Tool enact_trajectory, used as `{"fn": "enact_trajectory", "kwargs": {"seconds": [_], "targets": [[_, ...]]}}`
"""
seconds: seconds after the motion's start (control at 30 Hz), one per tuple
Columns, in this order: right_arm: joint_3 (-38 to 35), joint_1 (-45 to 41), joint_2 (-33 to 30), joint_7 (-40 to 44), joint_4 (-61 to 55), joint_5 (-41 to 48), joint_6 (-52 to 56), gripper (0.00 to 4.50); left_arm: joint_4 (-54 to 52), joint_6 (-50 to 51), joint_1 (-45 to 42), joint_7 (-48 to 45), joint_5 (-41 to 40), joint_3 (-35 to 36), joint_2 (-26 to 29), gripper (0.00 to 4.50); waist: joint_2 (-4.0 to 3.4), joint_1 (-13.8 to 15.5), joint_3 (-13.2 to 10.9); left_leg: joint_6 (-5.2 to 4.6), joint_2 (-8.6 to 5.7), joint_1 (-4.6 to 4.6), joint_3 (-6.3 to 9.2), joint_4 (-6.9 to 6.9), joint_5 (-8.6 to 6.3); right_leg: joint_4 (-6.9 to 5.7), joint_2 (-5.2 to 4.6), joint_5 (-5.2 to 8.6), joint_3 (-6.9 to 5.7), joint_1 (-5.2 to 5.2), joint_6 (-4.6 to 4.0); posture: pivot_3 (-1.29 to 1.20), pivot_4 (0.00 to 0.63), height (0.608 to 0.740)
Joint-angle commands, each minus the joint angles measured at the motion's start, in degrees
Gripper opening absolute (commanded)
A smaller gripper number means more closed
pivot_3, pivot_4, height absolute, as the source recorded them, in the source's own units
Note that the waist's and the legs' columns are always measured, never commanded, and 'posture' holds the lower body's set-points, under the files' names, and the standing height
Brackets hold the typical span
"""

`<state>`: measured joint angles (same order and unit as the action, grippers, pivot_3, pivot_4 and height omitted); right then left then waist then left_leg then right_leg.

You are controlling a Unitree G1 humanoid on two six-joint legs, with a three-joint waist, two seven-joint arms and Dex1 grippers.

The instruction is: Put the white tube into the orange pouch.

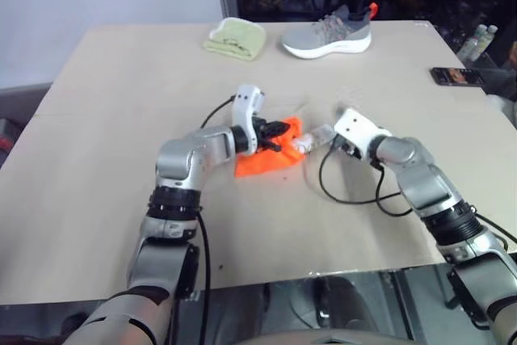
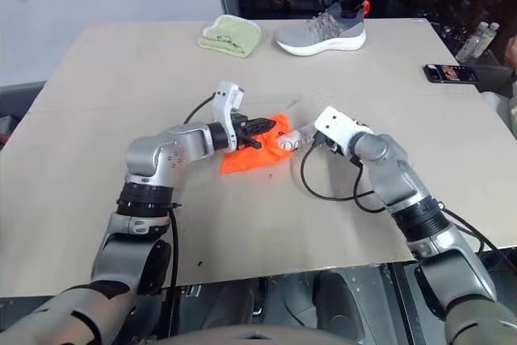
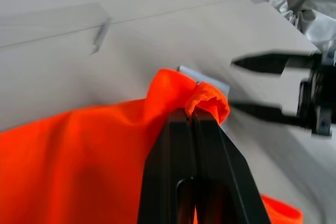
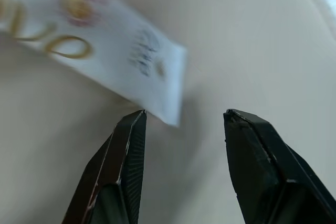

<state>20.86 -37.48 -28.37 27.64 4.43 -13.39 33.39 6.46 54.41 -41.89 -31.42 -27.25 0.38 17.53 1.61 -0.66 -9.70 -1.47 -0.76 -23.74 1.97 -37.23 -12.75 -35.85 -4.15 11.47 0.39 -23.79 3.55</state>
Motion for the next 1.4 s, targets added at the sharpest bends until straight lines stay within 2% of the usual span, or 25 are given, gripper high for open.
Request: {"fn": "enact_trajectory", "kwargs": {"seconds": [0.03, 0.23, 0.3, 0.43, 0.53, 0.67, 0.77, 1.0, 1.4], "targets": [[-1.18, -3.42, -0.01, -1.88, 6.75, -2.03, -4.12, 2.34, -3.91, -0.74, 0.51, -0.33, -0.2, -0.39, 0.08, 0.0, 0.0, -0.06, 0.0, 0.04, 0.01, 0.0, 0.0, 0.0, 0.03, 0.0, 0.0, 0.0, -0.01, 0.0, 0.0, 0.0, 0.15, 0.74], [-1.7, -7.6, 2.11, -2.16, 22.25, -1.55, -14.24, 2.34, -5.59, -0.56, 1.61, -0.16, -0.17, -0.71, 0.13, 0.0, 0.0, -0.31, 0.0, 0.05, 0.02, 0.04, -0.05, 0.01, 0.03, -0.02, 0.03, 0.0, -0.01, 0.01, 0.0, 0.0, 0.15, 0.74], [-6.48, -7.52, 4.04, 0.89, 21.74, 4.03, -9.62, 2.34, -6.05, -0.38, 1.82, -0.04, -0.26, -0.64, 0.23, 0.0, 0.01, -0.35, 0.0, 0.06, 0.04, 0.04, -0.04, 0.02, 0.04, -0.02, 0.04, 0.0, 0.0, 0.01, 0.0, 0.0, 0.15, 0.74], [-16.91, -7.76, 4.66, 5.91, 16.19, 14.42, 6.5, 2.34, -6.86, -0.05, 2.26, 0.46, -0.43, -0.08, 0.4, 0.0, 0.0, -0.25, 0.0, -0.01, 0.05, 0.04, 0.05, 0.02, 0.0, -0.04, 0.04, -0.01, 0.05, 0.01, 0.0, 0.0, 0.15, 0.74], [-24.15, -8.82, 4.79, 6.23, 13.86, 21.19, 16.81, 2.34, -7.33, -0.01, 2.68, 0.77, -0.52, 0.03, 0.41, 0.0, -0.01, -0.03, 0.0, -0.05, 0.05, 0.02, 0.1, 0.02, -0.03, -0.03, 0.02, -0.01, 0.04, 0.01, 0.0, 0.0, 0.15, 0.74], [-33.34, -9.48, 9.27, 6.63, 9.88, 32.78, 32.52, 2.34, -8.03, 0.19, 3.16, 1.18, -0.75, 0.23, 0.15, 0.0, -0.01, -0.15, 0.0, -0.07, 0.05, 0.02, 0.08, 0.02, -0.04, -0.04, 0.02, -0.01, 0.04, 0.01, -0.01, 0.0, 0.15, 0.74], [-36.84, -8.75, 12.94, 4.16, 9.15, 36.41, 37.37, 2.34, -8.39, 0.37, 3.32, 1.45, -0.88, 0.26, -0.13, 0.0, -0.03, -0.34, 0.01, -0.08, 0.11, 0.07, 0.07, 0.04, -0.05, -0.09, 0.08, -0.01, 0.06, 0.0, -0.01, 0.0, 0.15, 0.74], [-44.73, -10.02, 18.99, -2.99, 15.44, 40.33, 35.85, 2.34, -9.36, 1.22, 3.56, 1.93, -1.35, 0.39, -0.84, 0.0, -0.04, 0.02, 0.01, -0.08, 0.0, 0.03, 0.01, 0.02, -0.05, -0.1, 0.0, -0.03, 0.04, 0.01, 0.01, 0.0, 0.15, 0.74], [-48.31, -12.05, 16.24, -8.43, 23.34, 41.99, 30.08, 2.34, -10.3, 2.31, 4.25, 2.59, -1.9, 0.49, -1.03, 0.0, -0.06, -0.29, -0.01, -0.08, 0.02, 0.03, -0.07, 0.04, -0.04, -0.09, 0.02, -0.03, 0.03, 0.0, 0.02, 0.0, 0.15, 0.74]]}}
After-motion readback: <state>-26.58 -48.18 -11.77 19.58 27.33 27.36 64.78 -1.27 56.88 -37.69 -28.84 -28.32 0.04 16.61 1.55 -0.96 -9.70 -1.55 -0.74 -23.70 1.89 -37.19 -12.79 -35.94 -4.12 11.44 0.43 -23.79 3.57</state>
